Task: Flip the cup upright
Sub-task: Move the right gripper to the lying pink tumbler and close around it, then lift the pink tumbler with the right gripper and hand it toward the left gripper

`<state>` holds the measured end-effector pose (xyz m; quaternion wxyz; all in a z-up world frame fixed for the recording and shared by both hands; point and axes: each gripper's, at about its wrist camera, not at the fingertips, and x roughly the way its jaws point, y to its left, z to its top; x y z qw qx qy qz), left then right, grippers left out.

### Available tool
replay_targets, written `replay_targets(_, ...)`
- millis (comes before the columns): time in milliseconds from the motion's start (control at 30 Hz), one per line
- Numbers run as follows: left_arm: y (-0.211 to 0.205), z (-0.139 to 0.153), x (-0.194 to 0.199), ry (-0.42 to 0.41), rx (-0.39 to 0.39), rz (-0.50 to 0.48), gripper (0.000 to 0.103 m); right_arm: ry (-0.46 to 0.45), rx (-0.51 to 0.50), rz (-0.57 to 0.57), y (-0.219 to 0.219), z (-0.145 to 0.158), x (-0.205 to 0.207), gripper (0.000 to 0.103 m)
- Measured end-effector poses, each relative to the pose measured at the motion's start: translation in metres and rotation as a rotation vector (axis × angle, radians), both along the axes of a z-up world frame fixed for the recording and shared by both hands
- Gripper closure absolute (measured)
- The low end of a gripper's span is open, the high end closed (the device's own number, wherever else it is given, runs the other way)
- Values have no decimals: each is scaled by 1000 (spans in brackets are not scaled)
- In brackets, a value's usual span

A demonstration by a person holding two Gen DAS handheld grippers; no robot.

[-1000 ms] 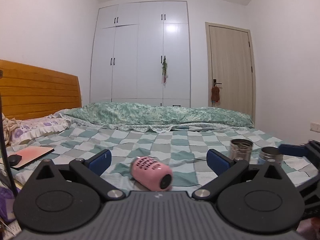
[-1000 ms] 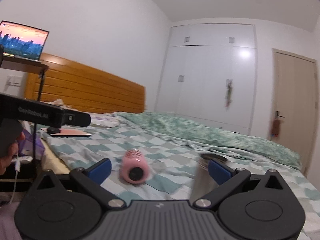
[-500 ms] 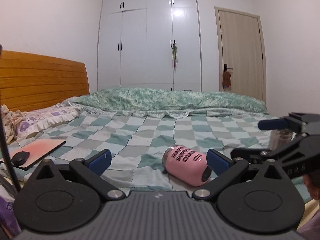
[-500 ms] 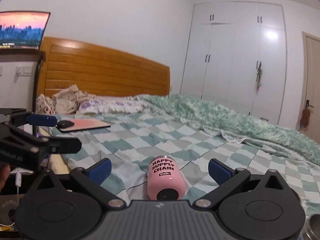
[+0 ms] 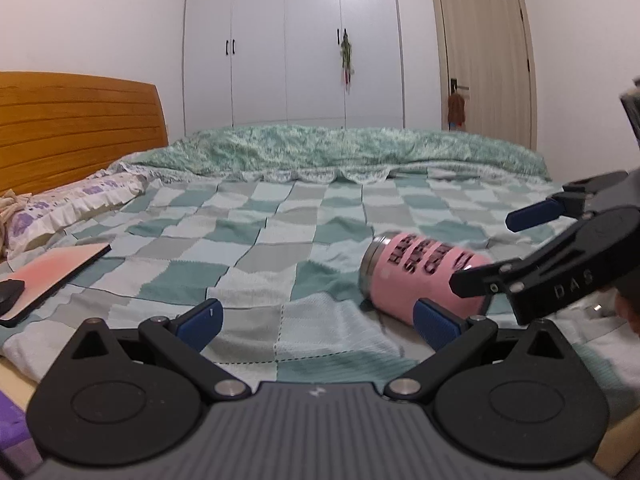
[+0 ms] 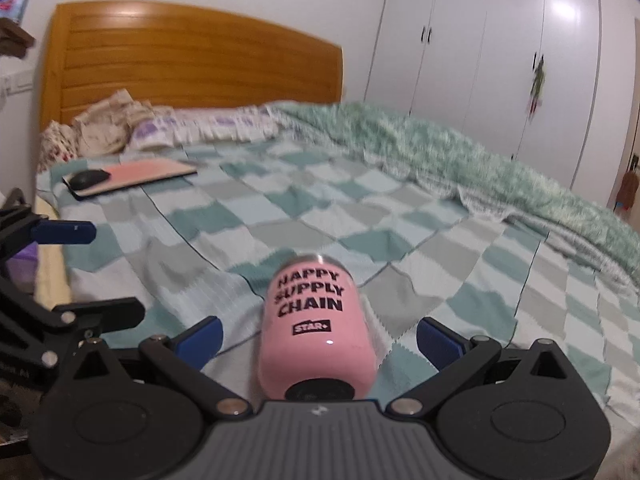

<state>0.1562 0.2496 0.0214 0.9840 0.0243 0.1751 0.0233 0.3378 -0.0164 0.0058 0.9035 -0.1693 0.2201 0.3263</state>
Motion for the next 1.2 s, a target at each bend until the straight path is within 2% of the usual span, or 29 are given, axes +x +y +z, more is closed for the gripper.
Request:
replay_targets(133,9,-12,15,20,1,-5,0,86,-44,-12,17,-13,34,0)
replay_targets(200,12,-16,20,32,2,-5,0,164,-61,-17,26,-22,56,0)
replay_targets(267,15,-21,25,40,-2,-7,0,262,-41,-25,30,-31,73,7)
replay_targets(300,16,-21,27,44,-4,-8,0,317,-18,-16,30,-34,78,19)
replay_targets(333,16,-22,27,46,-4,-10,0,341,5,-29,29,-35,80,19)
replay_targets(600,18,-14,16,20,-26,-49,0,301,75,-70,16,-33,56,19)
replay_targets(767,15,-7,-6,16,-38,-70,0,274,128,-116,4,-19,22,19)
replay_targets(967,7,-1,-39,15,-35,-85,0,271,136,-122,-2,-8,-33,19)
replay_targets(1200,-3,-6,-78,42,-35,-57,0,292,115,-212,-15,-22,-70,19)
